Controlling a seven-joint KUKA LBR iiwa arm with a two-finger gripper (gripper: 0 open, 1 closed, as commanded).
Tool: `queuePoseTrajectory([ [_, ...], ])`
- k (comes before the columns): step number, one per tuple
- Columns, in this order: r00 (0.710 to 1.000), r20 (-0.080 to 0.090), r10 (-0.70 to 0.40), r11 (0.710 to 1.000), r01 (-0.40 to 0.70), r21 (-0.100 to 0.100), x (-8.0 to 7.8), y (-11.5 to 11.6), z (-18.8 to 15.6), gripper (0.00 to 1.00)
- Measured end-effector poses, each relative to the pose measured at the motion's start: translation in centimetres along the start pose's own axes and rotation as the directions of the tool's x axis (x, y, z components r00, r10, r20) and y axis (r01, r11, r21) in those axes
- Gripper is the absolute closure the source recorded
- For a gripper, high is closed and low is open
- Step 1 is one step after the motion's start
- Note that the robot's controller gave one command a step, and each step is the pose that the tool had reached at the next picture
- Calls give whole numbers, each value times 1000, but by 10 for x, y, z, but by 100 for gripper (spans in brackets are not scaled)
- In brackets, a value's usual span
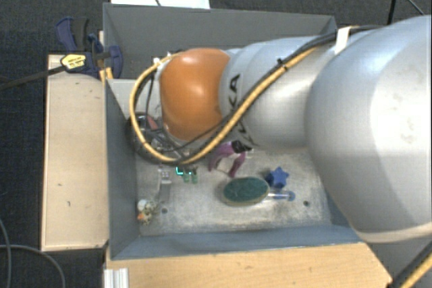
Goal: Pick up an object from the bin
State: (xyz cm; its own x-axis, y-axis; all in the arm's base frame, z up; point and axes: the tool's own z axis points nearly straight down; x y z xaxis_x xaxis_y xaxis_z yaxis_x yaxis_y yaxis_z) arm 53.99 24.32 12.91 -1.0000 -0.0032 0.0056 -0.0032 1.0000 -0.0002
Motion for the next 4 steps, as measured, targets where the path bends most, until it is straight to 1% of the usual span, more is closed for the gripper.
queuePoseTrajectory([
  [1,975,5,-224,975,224,1,17,1,23,0],
  [2,890,15,-456,890,456,3,56,2,57,0],
  [3,927,18,-376,927,376,2,56,12,57,0],
  [4,928,13,-372,928,372,0,58,13,58,100],
])
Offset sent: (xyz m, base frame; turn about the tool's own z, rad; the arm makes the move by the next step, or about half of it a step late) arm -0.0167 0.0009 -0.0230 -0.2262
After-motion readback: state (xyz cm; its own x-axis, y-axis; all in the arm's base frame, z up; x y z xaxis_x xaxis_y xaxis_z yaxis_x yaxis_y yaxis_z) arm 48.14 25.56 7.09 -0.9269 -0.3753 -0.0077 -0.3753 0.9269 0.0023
